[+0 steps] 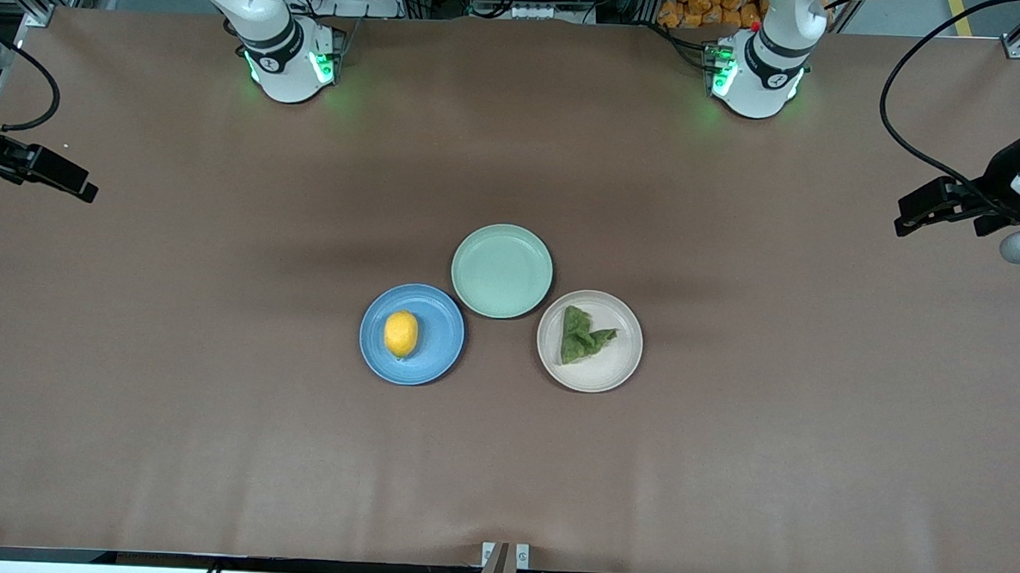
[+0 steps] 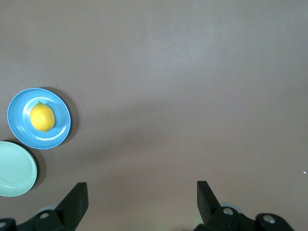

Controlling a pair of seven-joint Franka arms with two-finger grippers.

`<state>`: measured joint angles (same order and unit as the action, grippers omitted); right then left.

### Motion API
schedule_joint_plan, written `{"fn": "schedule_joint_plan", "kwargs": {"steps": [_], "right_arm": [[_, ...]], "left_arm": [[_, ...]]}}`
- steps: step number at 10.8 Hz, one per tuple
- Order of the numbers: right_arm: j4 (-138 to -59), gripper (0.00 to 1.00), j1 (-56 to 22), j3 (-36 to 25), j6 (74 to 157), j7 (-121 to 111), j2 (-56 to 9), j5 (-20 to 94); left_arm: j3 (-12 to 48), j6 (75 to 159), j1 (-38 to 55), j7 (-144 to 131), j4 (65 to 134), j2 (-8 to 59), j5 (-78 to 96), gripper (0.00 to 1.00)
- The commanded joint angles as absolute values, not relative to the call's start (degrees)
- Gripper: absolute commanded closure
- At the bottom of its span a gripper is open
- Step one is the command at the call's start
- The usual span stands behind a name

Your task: Pick lemon and lettuce from blue and beige plates

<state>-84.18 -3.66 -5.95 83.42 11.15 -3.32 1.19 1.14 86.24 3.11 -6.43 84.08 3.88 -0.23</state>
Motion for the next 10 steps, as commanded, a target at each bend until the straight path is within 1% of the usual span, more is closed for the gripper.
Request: {"fn": "schedule_joint_plan", "kwargs": {"steps": [1, 10], "right_arm": [[-82.88, 0.0, -2.9, -5.71, 83.14, 10.9, -4.04, 2.11], [-82.88, 0.0, -2.9, -5.63, 83.58, 11.16, -3.96, 2.11]], "left_arm": [[0.97, 85.17, 3.08, -5.28, 83.14, 4.13, 0.53, 0.0], [0.97, 85.08, 3.34, -6.06, 83.14, 4.31, 0.62, 0.0]]}}
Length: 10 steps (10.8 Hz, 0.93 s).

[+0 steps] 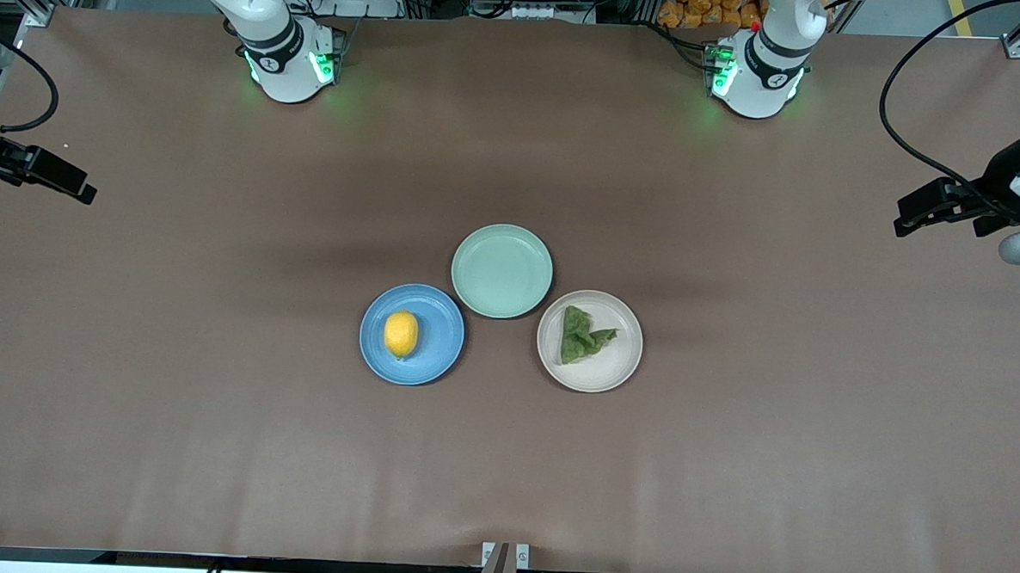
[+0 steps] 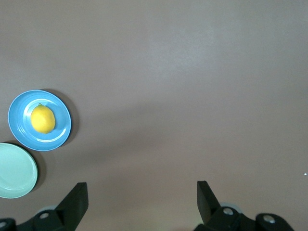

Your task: Pick lemon and lettuce from blue and beige plates

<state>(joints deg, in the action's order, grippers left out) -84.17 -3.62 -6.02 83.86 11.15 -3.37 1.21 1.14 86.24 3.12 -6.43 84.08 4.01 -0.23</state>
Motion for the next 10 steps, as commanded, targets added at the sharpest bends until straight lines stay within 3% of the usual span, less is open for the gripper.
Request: {"fn": "schedule_joint_plan", "kwargs": {"steps": [1, 10], "right_arm": [[-82.88, 0.0, -2.9, -5.62, 83.58, 11.08, -4.04, 2.11], [-83.32, 0.0, -2.63, -5.63, 83.06, 10.72, -7.47, 2.29]], "left_arm": [[1.05, 85.08, 3.51, -6.06, 83.14, 4.57, 0.7, 0.0], [2.11, 85.25, 6.76, -12.47, 83.14, 8.61, 1.49, 0.0]]}}
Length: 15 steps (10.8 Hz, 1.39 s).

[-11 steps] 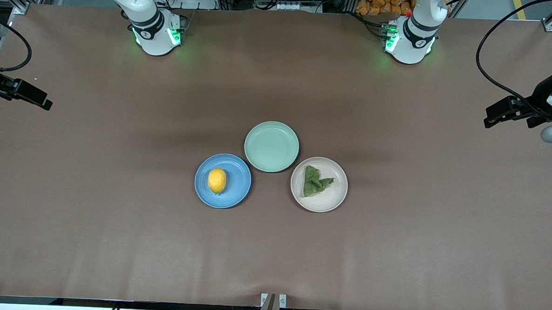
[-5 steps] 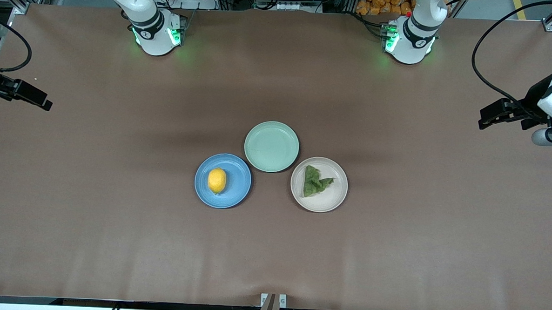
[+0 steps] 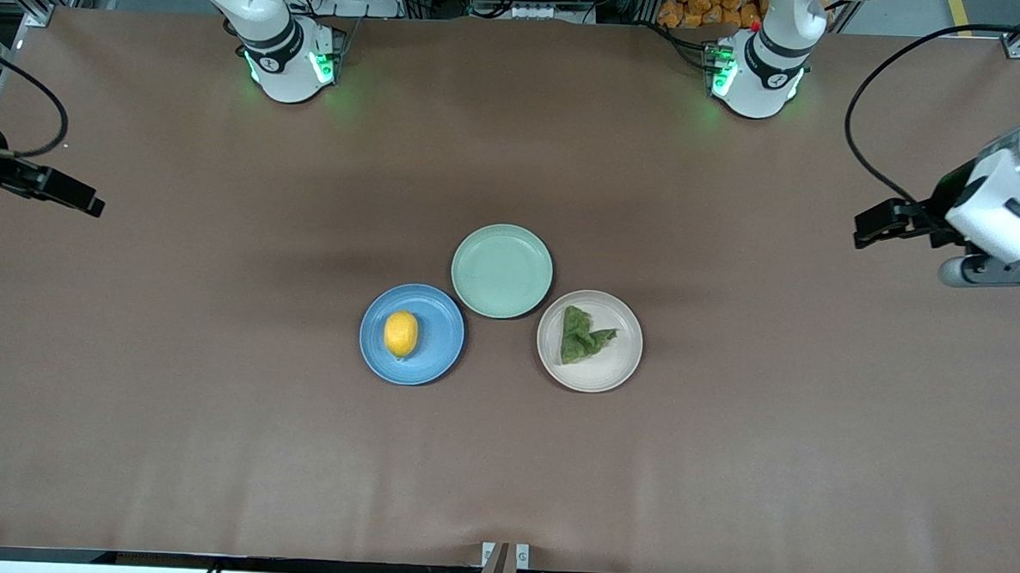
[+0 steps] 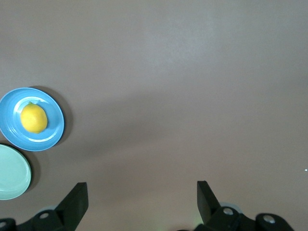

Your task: Pick lemon and lettuce from blue and beige plates

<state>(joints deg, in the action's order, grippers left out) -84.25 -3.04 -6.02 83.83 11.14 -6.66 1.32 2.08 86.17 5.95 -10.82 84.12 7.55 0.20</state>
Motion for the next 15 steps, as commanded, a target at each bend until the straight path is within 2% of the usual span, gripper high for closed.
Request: {"fn": "schedule_joint_plan", "kwargs": {"steps": [1, 5, 15], "right_arm": [[-83.32, 0.0, -2.81, -5.63, 82.97, 10.72, -7.99, 2.37], [-83.32, 0.0, -3.43, -5.45, 83.49, 11.25, -10.02, 7.64], [-83.41, 0.0, -8.08, -5.45, 86.3, 15.98, -13.62, 8.17]], "left_arm": [[2.2, 85.6, 7.29, -13.52, 83.14, 9.05, 1.49, 0.0], [2.29, 89.64, 11.77, -21.24, 83.14, 13.87, 3.42, 0.0], [2.29, 106.07, 22.58, -33.38, 83.06, 28.9, 3.6, 0.0]]}}
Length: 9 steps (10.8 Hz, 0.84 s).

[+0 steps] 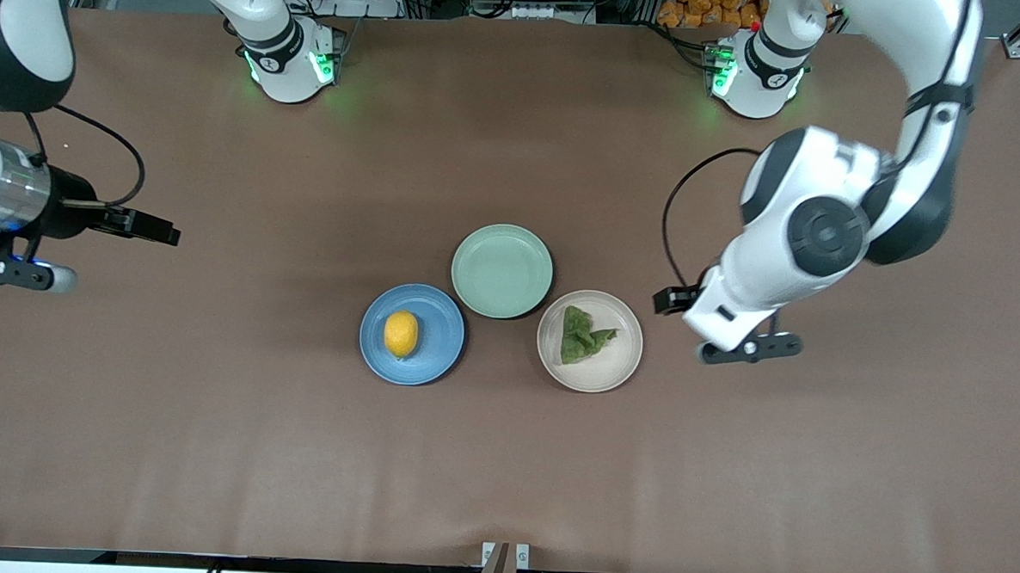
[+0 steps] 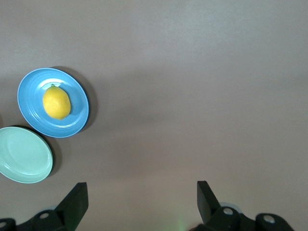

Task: Pick lemon and lettuce from blue and beige plates
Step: 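Lower the left gripper to the lettuce while the right gripper approaches the lemon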

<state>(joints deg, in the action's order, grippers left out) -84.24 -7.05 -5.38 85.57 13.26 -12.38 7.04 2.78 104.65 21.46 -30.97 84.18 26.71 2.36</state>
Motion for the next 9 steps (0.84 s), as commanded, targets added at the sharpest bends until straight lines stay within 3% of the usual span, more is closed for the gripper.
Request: {"fn": "schedule_joint_plan", "kwargs": {"steps": [1, 9], "right_arm": [[-83.41, 0.0, -8.96, -5.45, 87.27, 17.48, -14.23, 8.26], [-83.67, 0.0, -15.02, -5.45, 97.2, 27.95, -21.79, 12.3]], "left_arm": [[2.29, 108.96, 22.76, -34.53, 83.14, 30.4, 3.6, 0.0], [2.11, 121.01, 30.4, -41.97, 83.14, 39.28, 3.34, 0.0]]}}
